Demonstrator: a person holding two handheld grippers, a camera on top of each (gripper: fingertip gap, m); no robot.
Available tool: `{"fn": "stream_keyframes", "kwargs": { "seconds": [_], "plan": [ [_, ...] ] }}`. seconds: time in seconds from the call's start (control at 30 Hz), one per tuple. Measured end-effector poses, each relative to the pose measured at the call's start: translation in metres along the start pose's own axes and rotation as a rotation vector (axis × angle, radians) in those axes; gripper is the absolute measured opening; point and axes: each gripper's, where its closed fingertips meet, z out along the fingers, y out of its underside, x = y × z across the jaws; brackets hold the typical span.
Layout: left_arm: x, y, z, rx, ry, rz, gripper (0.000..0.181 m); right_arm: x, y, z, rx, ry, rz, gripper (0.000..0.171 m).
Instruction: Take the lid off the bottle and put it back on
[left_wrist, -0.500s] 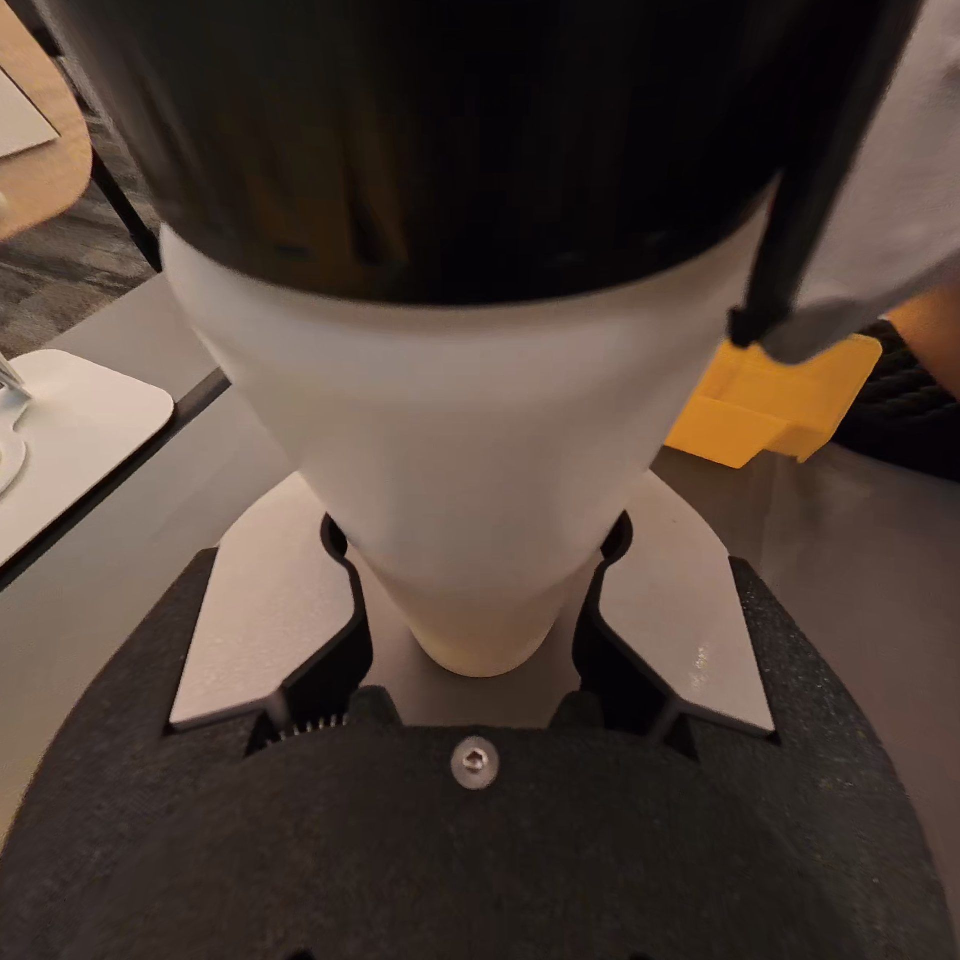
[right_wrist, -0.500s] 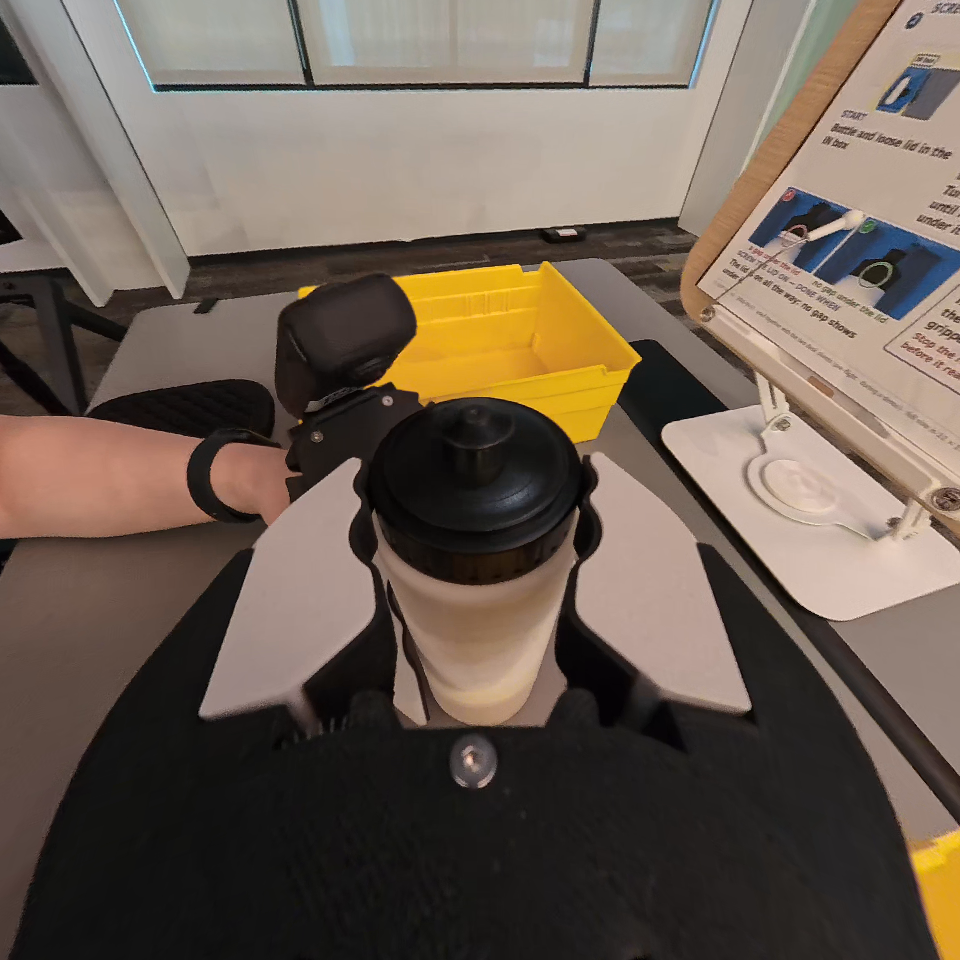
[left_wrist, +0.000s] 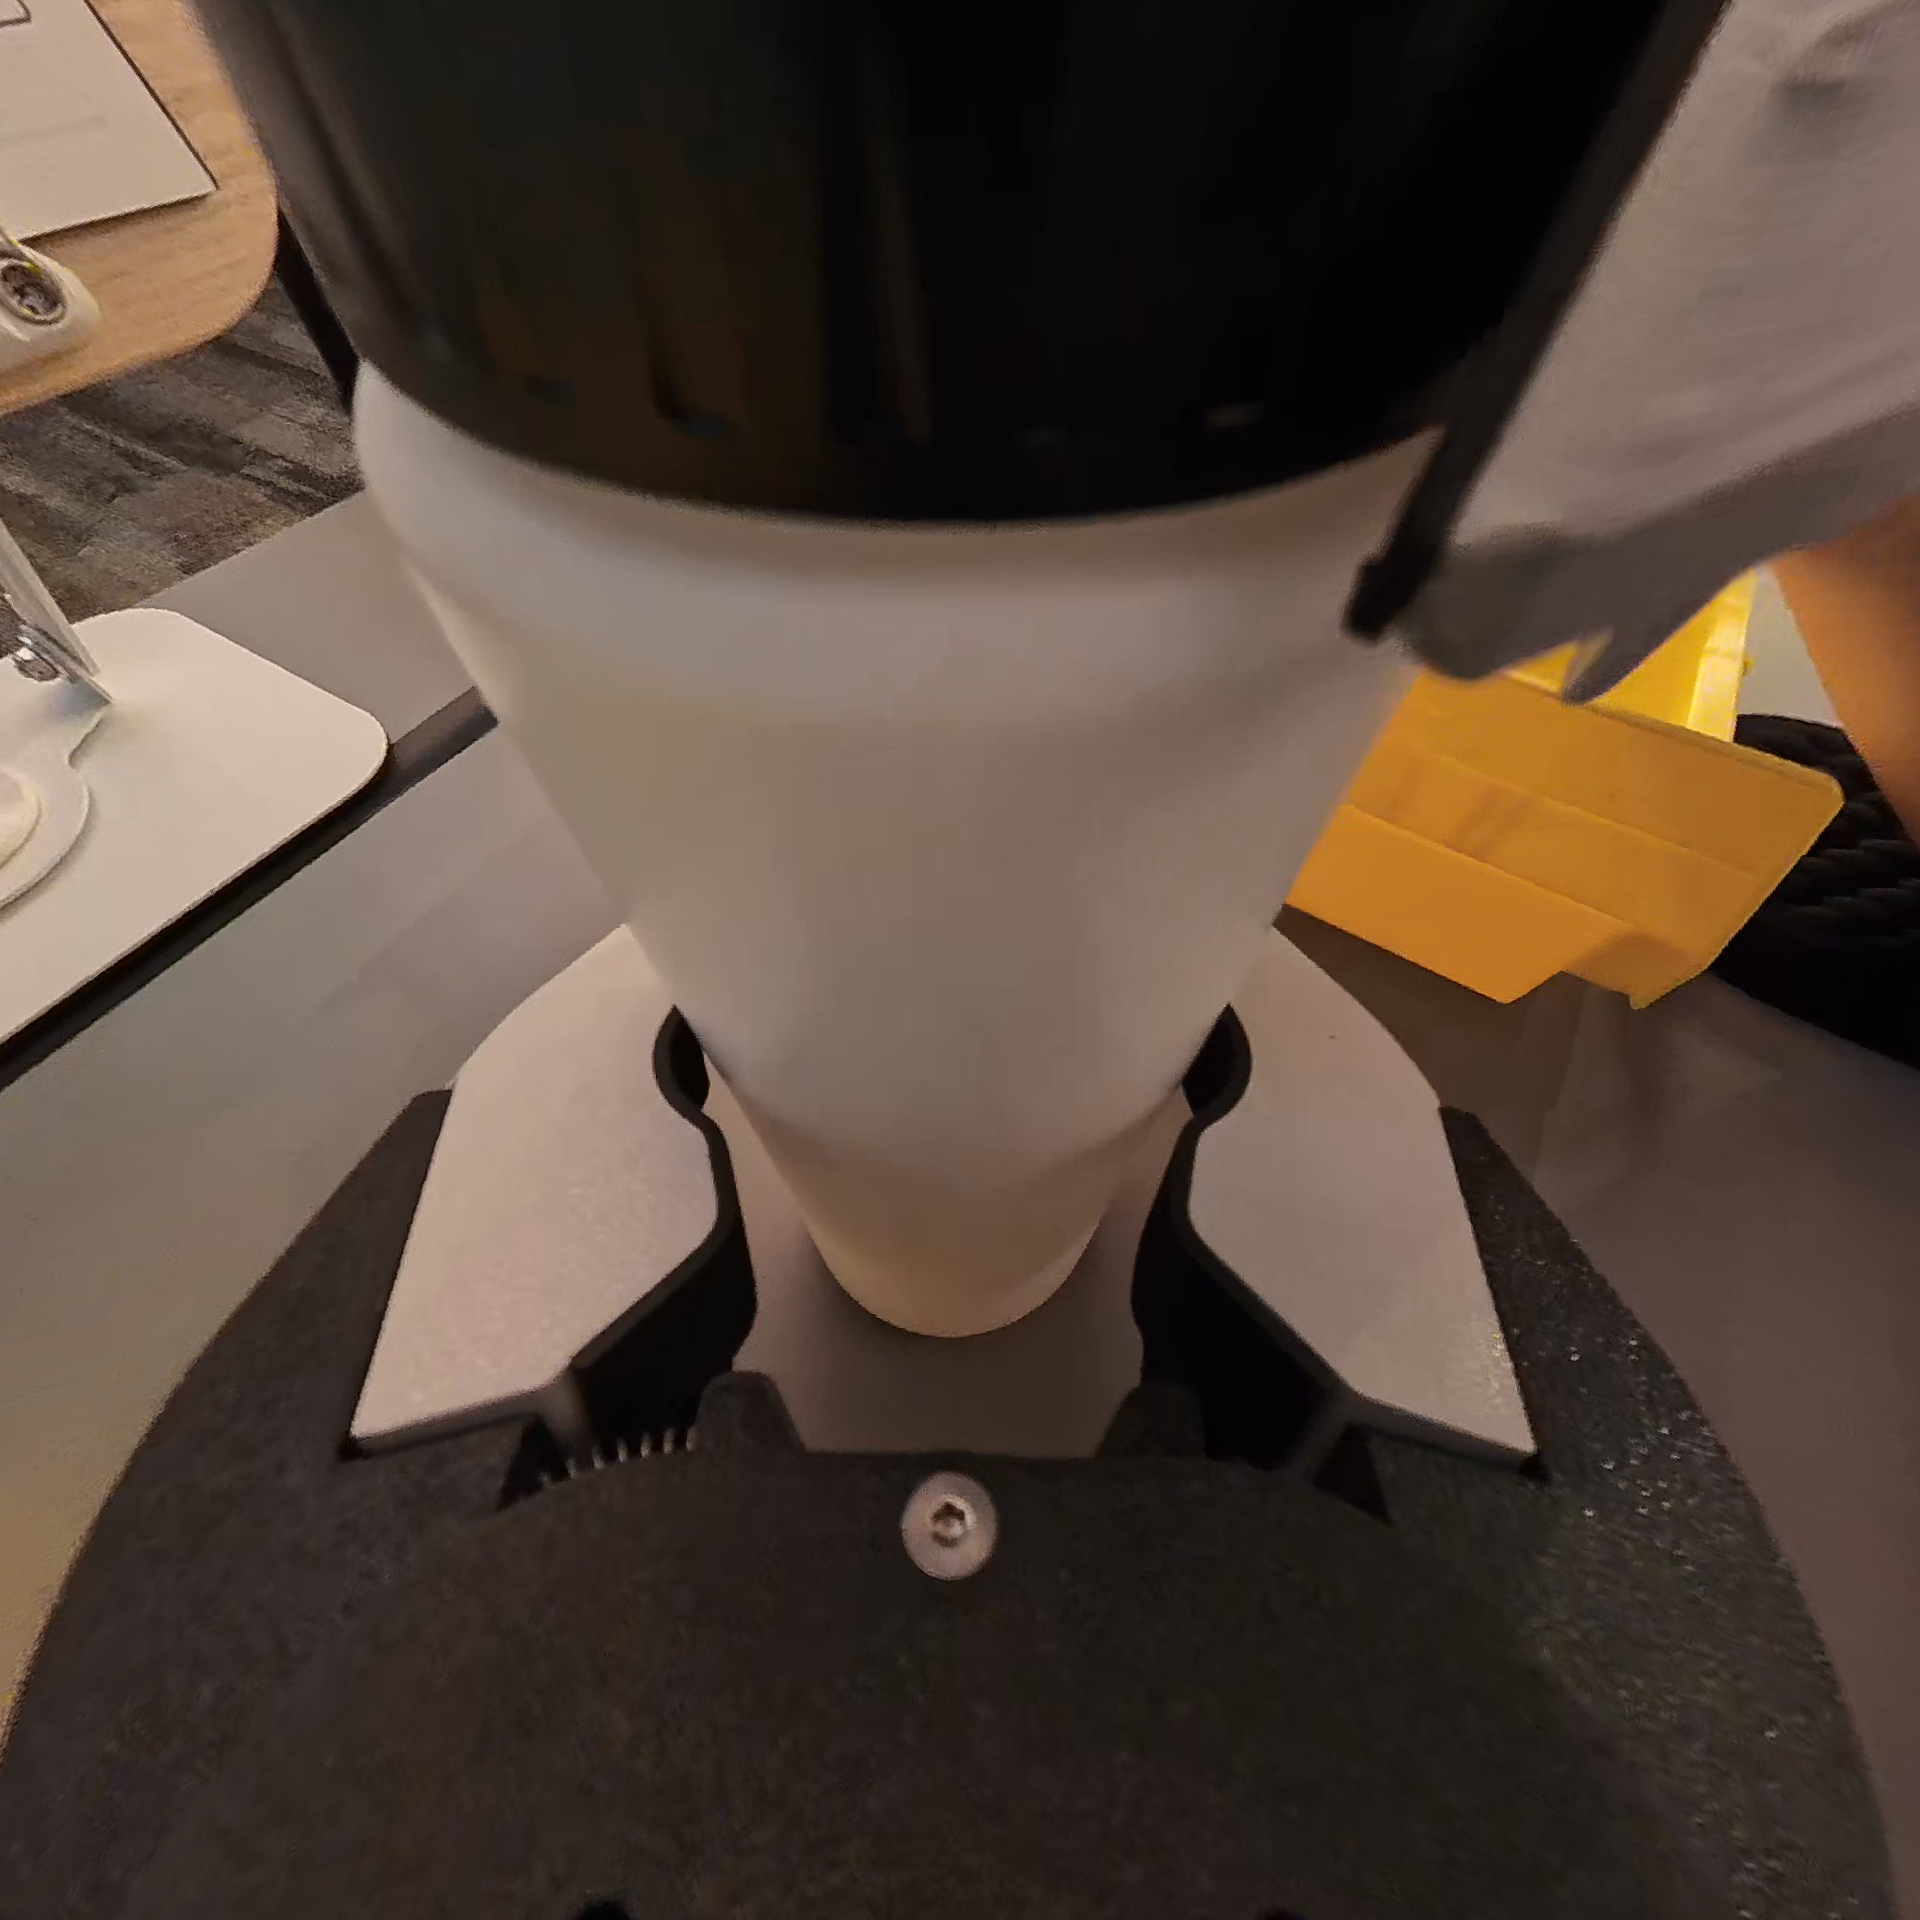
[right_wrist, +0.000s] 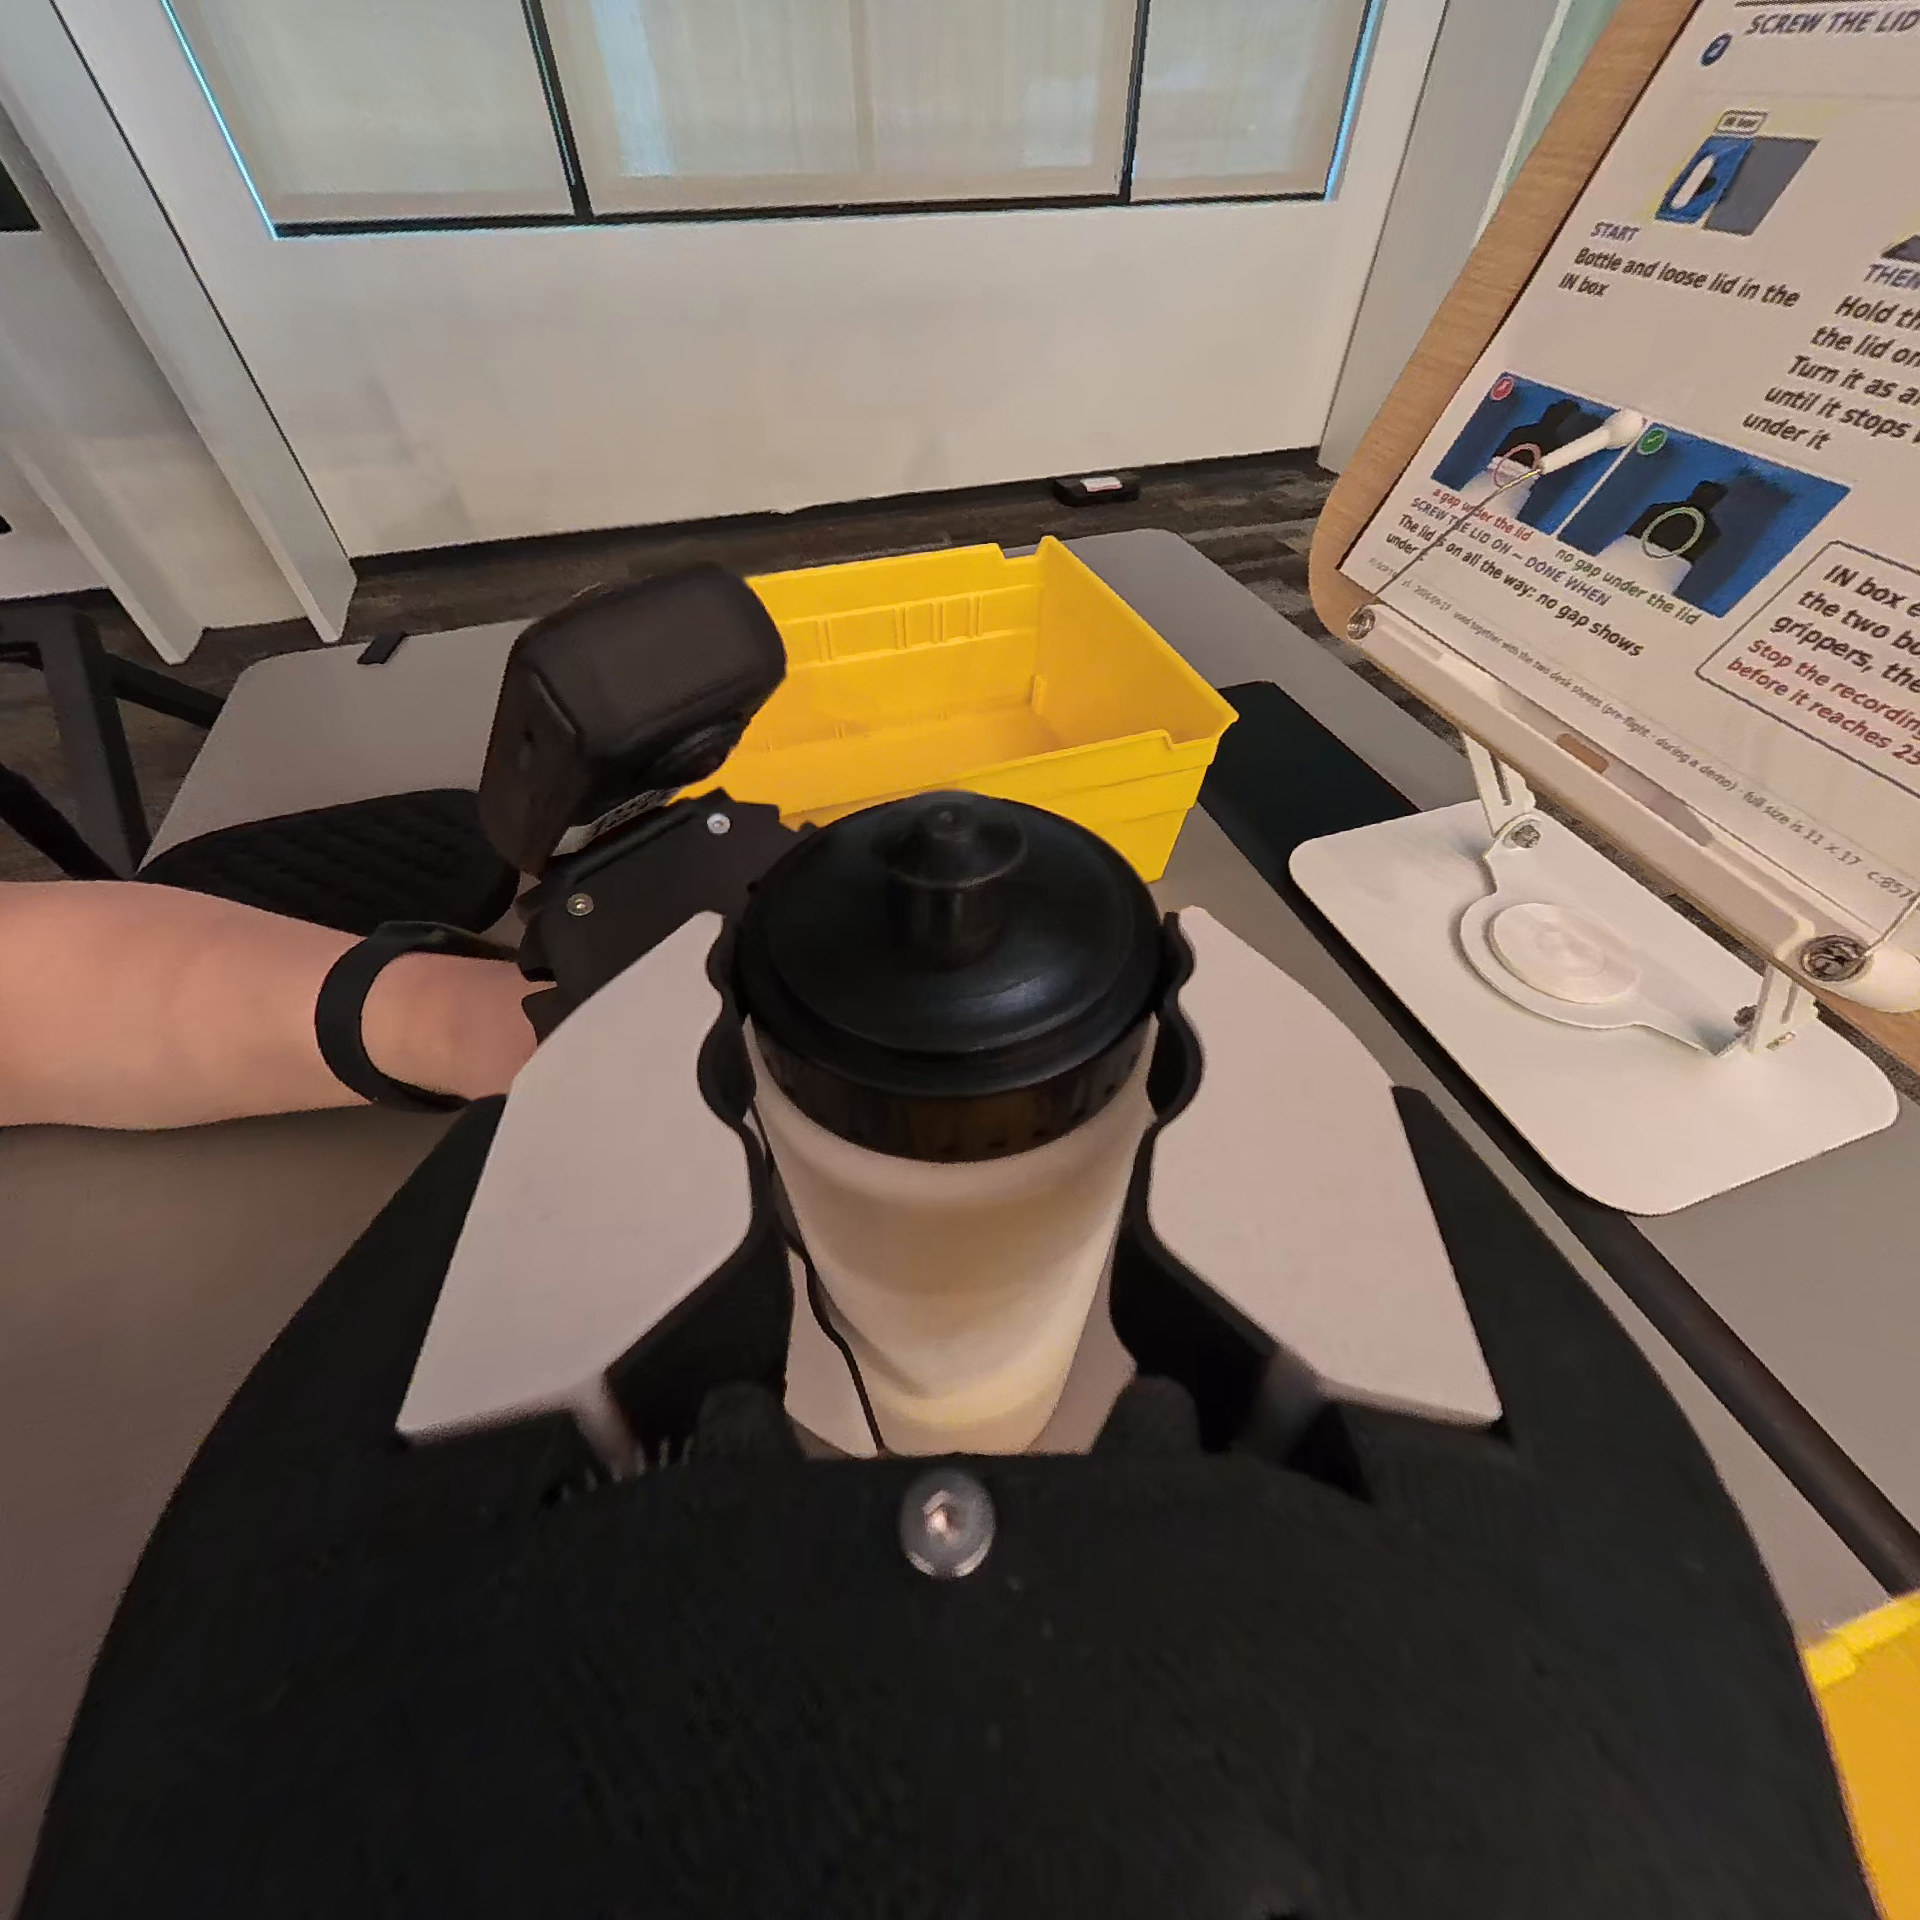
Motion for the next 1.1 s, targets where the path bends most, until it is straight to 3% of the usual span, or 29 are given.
{"fn": "stream_keyframes", "kwargs": {
  "seconds": [0.07,0.17,0.43,0.6,0.7,1.0,1.1],
  "plan": [
    [-0.001,-0.001,-0.001,0.000,0.002,-0.011,0.092,0.001,-0.002,0.001,0.029,0.001,0.010,0.076],
    [-0.001,-0.009,-0.007,0.029,0.025,-0.044,0.093,0.008,-0.002,0.000,0.029,0.036,0.009,0.092],
    [0.017,-0.048,-0.035,0.131,0.183,-0.194,0.093,-0.013,0.004,0.002,-0.014,-0.133,0.104,0.085],
    [0.033,-0.063,-0.055,0.108,0.325,-0.284,0.089,-0.019,-0.012,-0.007,0.025,-0.223,0.370,0.078],
    [0.035,-0.069,-0.069,0.090,0.309,-0.226,0.091,-0.016,-0.023,-0.017,0.070,-0.242,0.459,0.078],
    [0.027,-0.073,-0.088,0.048,0.215,-0.162,0.091,-0.002,-0.035,-0.047,0.049,-0.094,0.332,0.078],
    [0.024,-0.074,-0.093,0.042,0.210,-0.172,0.090,0.007,-0.051,-0.084,0.049,0.015,0.301,0.079]
  ]
}}
